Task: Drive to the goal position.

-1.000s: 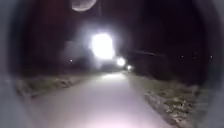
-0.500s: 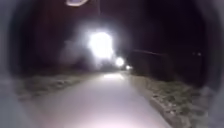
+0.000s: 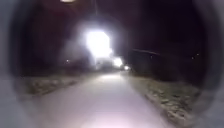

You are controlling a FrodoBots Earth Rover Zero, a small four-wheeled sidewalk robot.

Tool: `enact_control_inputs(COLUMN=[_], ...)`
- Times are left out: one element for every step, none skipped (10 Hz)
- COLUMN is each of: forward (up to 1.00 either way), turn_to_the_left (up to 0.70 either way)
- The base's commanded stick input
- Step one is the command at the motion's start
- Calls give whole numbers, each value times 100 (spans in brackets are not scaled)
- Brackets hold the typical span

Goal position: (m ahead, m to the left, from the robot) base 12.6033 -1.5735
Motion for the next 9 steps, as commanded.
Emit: enact_control_inputs(forward=[100,100,100,100,100,100,100,100,100], turn_to_the_left=[0,0,0,0,0,0,0,0,0])
